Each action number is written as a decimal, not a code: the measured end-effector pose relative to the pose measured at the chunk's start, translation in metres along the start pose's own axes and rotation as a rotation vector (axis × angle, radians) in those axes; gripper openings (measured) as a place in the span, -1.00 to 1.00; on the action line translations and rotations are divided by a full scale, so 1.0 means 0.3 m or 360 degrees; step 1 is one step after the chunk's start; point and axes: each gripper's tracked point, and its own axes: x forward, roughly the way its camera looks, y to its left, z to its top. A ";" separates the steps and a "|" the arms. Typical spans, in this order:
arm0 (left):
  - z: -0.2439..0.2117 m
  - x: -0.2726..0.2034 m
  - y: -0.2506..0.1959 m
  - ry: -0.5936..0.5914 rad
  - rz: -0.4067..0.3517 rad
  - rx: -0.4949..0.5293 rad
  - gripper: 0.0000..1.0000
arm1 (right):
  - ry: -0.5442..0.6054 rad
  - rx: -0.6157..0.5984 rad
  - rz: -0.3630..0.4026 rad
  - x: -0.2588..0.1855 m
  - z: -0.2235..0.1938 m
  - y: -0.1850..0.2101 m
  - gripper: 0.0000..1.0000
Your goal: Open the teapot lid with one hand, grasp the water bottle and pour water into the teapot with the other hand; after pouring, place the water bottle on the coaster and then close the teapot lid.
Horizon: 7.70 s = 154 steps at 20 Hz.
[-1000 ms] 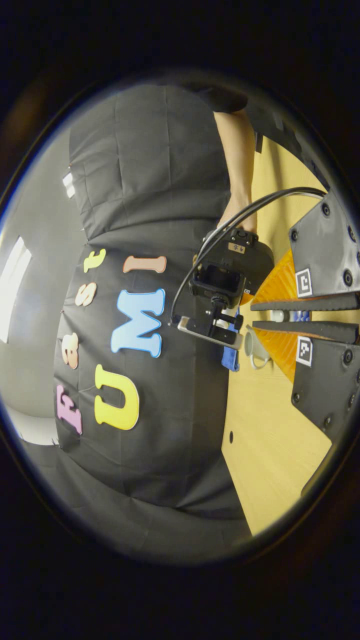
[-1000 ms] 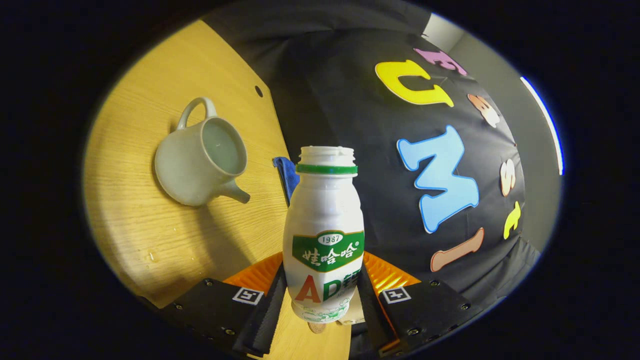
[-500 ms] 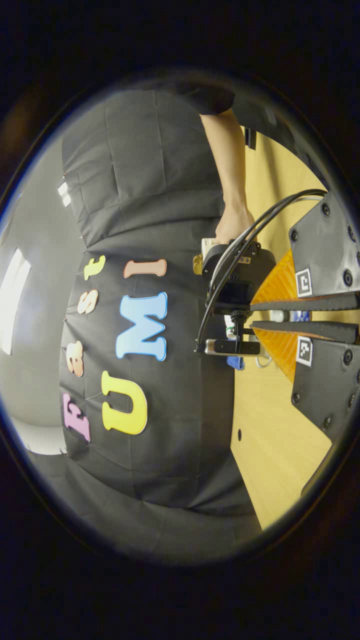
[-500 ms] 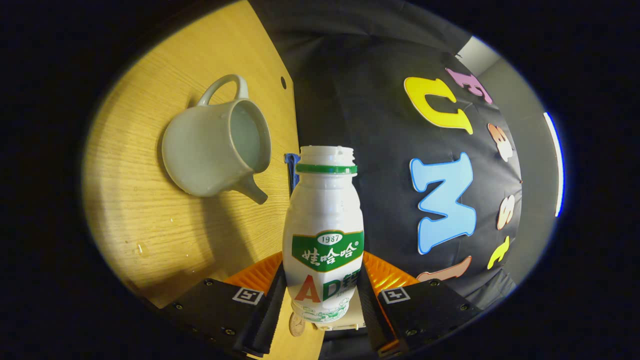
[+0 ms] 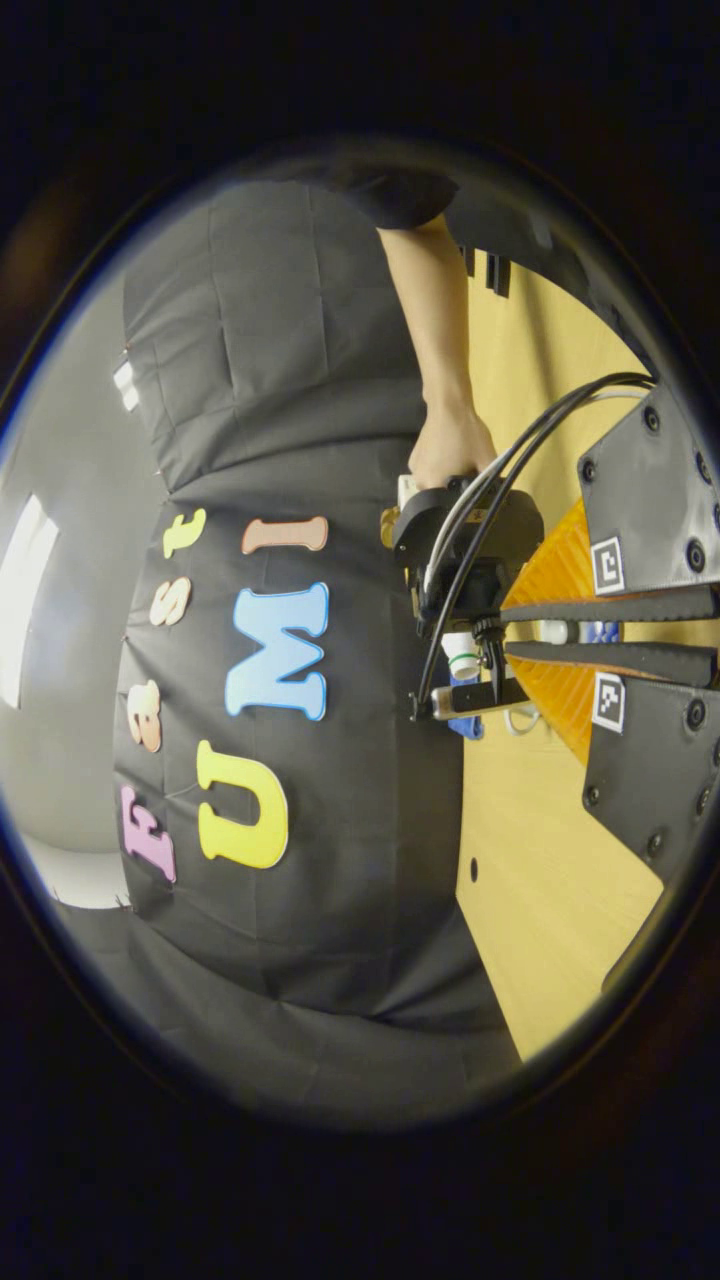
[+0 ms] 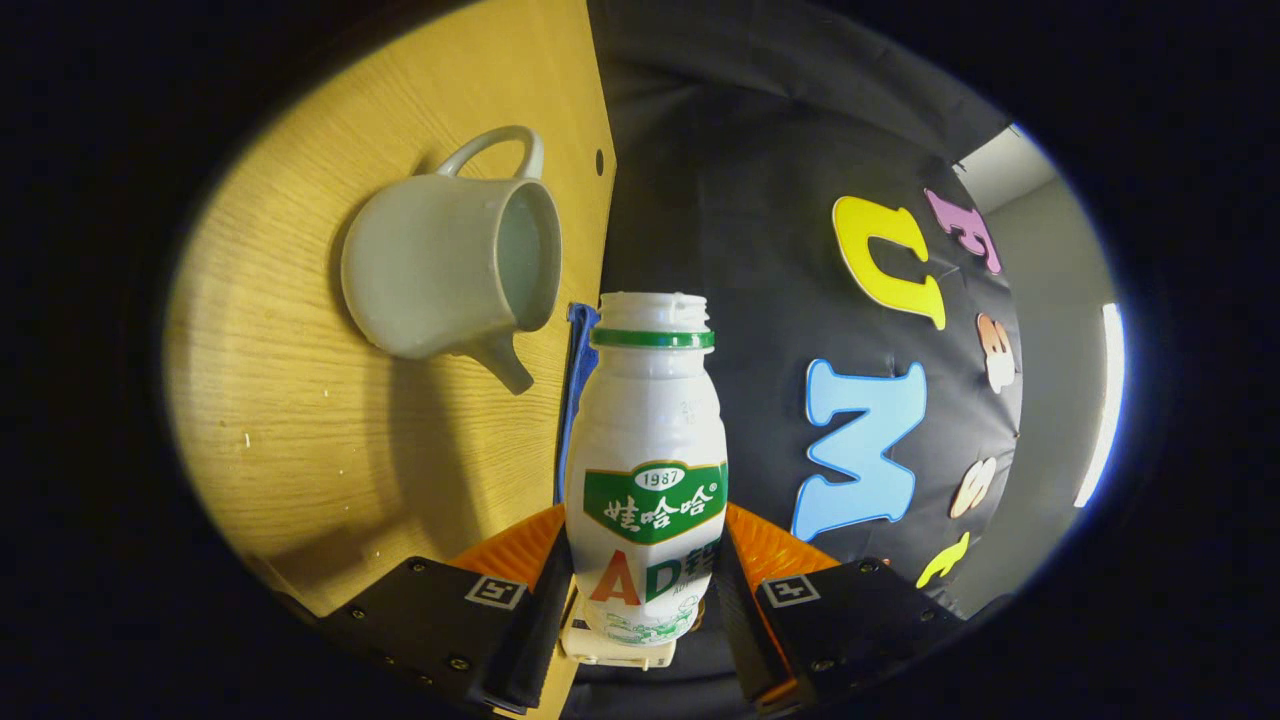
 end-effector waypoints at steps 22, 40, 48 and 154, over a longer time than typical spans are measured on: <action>-0.006 0.004 0.000 0.0026 -0.0003 0.0009 -0.71 | -0.0078 -0.0321 -0.0102 0.014 0.027 -0.067 0.41; -0.017 0.008 0.000 0.0048 -0.0014 0.0009 -0.71 | -0.0105 -0.0543 -0.0175 0.025 0.039 -0.115 0.41; -0.021 0.009 0.000 0.0055 -0.0013 0.0011 -0.71 | -0.0116 -0.0637 -0.0201 0.029 0.056 -0.131 0.41; -0.218 0.798 0.253 0.0372 0.0216 -0.0041 -0.64 | -0.0092 0.2414 0.0579 -0.474 -0.434 0.165 0.41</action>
